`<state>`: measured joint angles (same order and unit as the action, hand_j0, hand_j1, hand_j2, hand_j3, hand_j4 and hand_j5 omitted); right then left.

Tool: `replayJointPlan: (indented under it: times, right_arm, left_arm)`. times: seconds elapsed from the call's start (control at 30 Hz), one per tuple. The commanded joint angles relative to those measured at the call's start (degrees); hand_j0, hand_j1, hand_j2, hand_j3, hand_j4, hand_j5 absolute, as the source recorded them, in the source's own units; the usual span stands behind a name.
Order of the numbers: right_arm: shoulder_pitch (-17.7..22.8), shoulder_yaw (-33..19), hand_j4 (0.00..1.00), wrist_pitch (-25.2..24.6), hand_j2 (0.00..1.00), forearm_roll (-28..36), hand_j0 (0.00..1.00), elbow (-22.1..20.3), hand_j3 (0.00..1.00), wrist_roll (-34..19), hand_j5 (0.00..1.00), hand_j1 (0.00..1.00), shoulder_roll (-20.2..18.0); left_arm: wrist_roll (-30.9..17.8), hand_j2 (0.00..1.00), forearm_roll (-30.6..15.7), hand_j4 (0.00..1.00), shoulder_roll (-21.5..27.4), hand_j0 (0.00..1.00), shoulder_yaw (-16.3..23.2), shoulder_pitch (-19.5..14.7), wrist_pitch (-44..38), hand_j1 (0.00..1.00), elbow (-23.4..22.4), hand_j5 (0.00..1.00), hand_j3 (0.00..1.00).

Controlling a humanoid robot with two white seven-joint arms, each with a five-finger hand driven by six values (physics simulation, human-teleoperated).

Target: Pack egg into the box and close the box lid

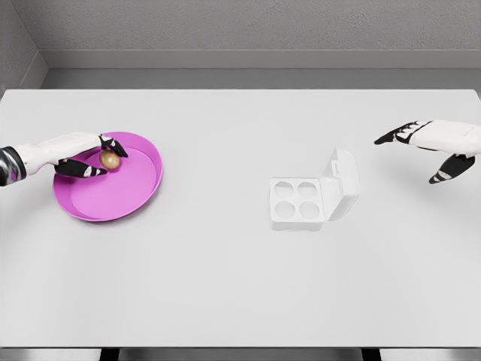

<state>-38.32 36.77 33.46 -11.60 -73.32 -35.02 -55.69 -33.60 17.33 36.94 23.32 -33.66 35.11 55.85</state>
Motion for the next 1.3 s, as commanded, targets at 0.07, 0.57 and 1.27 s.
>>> replayJointPlan:
  times: [0.07,0.57,1.27]
  right_arm:
    - [-0.18,-0.04,1.00,-0.15,1.00,0.35,1.00,0.02,1.00,0.02,1.00,1.00,0.14]
    - [-0.18,-0.04,1.00,-0.15,1.00,0.35,1.00,0.02,1.00,0.02,1.00,1.00,0.14]
    - [-0.18,-0.04,1.00,-0.15,1.00,0.35,1.00,0.02,1.00,0.02,1.00,1.00,0.05]
  left_arm:
    - [-0.06,0.60,-0.45,0.60,0.15,0.60,1.46,0.00,-0.11,0.60,0.22,0.60,0.60]
    - [-0.15,0.48,-0.72,0.48,0.06,0.48,2.43,-0.26,-0.11,0.48,0.13,0.48,0.48]
    - [-0.24,0.38,-4.32,0.38,1.20,0.38,2.60,1.14,-0.11,0.38,11.65,0.38,0.38]
